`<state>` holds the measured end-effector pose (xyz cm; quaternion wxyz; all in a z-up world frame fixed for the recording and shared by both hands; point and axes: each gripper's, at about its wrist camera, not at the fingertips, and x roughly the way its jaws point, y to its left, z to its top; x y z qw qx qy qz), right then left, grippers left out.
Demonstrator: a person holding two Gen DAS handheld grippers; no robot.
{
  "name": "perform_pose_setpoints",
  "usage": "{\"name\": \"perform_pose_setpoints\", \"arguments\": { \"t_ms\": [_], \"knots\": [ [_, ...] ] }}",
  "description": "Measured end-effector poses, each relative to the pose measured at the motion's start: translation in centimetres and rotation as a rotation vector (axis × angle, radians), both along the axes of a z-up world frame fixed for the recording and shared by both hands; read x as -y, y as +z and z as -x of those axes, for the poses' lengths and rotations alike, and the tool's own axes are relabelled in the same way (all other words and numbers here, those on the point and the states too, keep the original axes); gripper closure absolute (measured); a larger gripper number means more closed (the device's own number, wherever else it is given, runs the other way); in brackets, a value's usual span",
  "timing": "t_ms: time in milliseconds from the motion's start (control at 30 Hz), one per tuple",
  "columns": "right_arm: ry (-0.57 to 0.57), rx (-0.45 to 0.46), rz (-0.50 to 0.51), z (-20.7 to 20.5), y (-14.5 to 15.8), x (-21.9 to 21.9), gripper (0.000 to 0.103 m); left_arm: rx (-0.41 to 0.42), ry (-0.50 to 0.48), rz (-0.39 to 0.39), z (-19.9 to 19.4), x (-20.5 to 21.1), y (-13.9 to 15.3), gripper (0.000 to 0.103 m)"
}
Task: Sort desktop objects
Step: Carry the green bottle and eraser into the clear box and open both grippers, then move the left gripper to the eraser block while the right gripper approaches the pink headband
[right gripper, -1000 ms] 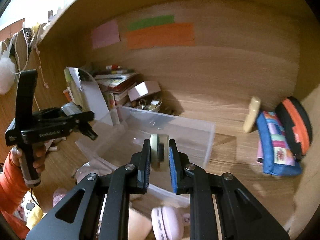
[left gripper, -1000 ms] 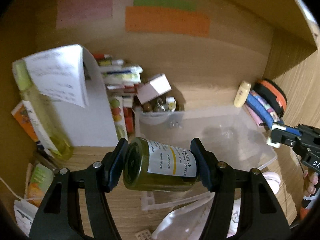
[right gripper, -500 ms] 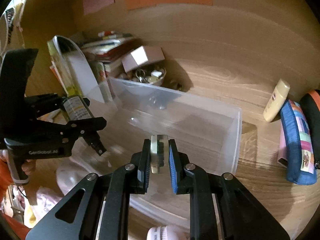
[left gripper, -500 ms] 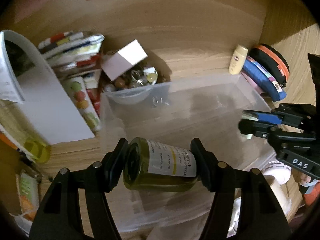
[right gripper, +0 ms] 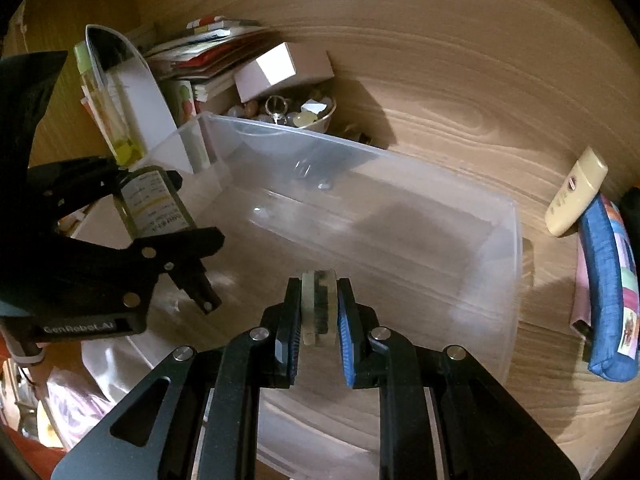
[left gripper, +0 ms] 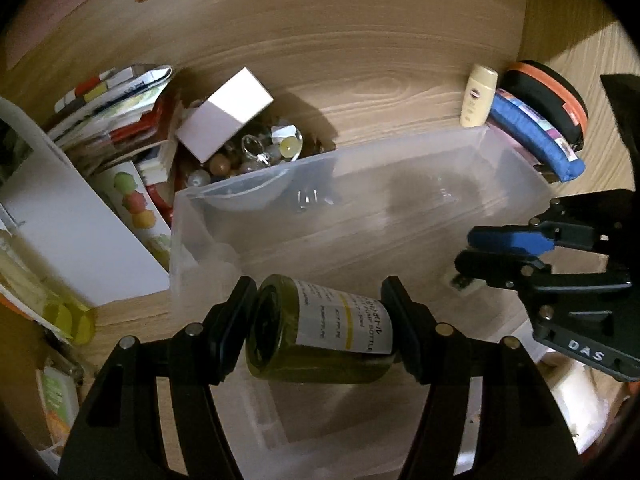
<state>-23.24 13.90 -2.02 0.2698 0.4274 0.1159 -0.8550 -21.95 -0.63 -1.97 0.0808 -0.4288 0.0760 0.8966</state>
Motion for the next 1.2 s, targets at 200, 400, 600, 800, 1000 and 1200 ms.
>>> {"name": "perform_pose_setpoints", "arguments": {
  "t_ms": [200, 400, 600, 800, 1000, 1200],
  "knots": [
    [0.002, -0.026, -0.015, 0.0, 0.0, 0.2, 0.088, -0.010, -0.003, -0.009, 0.2, 0.2, -0.3, 0.033],
    [-0.013, -0.052, -0.006, -0.3, 0.2, -0.1, 0.068, -0.041, 0.005, -0.012, -0.3, 0.3, 0.1, 0.020],
    [-0.022, -0.133, -0.021, -2.1, 1.6, -0.1, 0.051, -0.108, 0.018, -0.015, -1.9, 0.7, 2.0, 0.011],
    [-0.041, -0.198, -0.007, -4.5, 3.5, -0.6, 0.032, -0.193, 0.039, -0.001, -4.2, 1.0, 4.2, 0.006],
    [-0.066, -0.238, 0.014, -6.9, 5.1, -1.6, 0.022, -0.285, 0.051, 0.017, -7.0, 1.5, 6.2, 0.005],
    [-0.105, -0.270, 0.026, -8.9, 6.4, -3.2, 0.022, -0.358, 0.078, 0.003, -10.0, 3.2, 8.0, 0.002]
  ]
}}
